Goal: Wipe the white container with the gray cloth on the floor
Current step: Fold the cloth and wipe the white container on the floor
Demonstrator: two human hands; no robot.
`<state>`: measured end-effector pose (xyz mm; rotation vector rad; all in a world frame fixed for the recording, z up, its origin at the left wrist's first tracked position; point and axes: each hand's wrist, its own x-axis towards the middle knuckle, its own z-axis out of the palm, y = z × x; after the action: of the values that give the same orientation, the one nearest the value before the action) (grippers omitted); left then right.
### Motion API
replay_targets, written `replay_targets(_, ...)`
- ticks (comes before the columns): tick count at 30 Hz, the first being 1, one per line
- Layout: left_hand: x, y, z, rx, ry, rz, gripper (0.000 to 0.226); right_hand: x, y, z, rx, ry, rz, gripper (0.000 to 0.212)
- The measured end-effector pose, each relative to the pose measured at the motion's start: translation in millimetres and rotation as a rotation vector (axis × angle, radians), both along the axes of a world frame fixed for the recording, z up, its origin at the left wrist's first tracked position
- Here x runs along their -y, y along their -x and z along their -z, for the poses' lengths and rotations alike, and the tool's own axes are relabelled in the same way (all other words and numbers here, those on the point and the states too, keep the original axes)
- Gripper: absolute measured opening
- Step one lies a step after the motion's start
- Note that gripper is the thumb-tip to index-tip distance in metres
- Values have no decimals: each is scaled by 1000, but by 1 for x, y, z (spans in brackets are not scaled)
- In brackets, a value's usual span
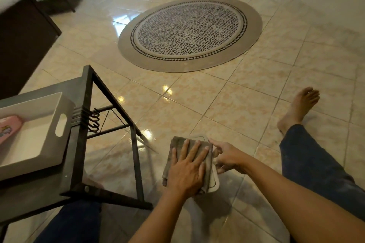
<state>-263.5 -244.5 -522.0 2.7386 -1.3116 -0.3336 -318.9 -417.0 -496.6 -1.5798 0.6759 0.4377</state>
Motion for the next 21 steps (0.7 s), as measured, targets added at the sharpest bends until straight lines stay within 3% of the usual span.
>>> replay_targets(4,18,14,2,-21,44,-333,58,0,0,1,-7,23,7,91)
replay_targets(9,23,0,-4,37,38,-131,60,3,2,2,3,5,11,89)
replay_targets(17,31,17,12,-5,127,-215,60,4,1,6,14,9,22,90)
replay_targets(21,24,9,17,-6,91,-388,61,0,2,7,26,-1,14,86)
